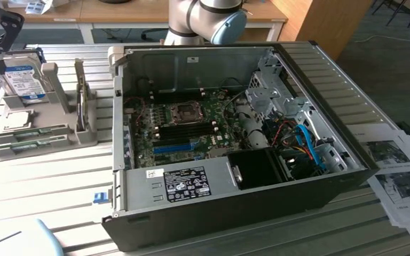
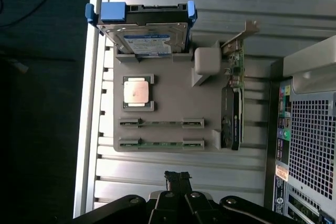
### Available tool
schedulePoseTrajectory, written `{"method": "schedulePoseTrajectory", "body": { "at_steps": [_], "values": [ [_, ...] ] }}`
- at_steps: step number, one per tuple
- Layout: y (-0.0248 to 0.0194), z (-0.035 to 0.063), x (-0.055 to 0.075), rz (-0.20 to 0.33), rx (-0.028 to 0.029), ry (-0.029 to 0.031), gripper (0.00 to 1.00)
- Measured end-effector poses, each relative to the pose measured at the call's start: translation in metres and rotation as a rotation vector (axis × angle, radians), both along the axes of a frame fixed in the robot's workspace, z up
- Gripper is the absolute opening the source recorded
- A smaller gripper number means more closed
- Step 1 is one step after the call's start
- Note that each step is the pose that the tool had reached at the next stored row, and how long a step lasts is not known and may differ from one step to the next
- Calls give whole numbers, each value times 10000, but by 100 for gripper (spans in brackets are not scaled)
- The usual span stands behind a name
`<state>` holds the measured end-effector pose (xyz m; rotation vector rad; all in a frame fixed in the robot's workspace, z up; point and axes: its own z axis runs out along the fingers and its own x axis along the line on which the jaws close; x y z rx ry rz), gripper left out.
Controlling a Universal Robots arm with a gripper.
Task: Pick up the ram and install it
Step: 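Reach for the ram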
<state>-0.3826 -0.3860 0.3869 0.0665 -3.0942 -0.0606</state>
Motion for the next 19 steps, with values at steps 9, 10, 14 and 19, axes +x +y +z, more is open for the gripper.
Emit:
{"method": "schedulePoseTrajectory", "body": {
  "at_steps": [9,10,14,19],
  "values": [
    [140,-26,0,0,15,0,10],
    [155,-30,0,-1,18,-1,10],
    [218,-41,0,0,26,1,10],
    [302,-58,0,-1,35,-1,10]
  ]
}}
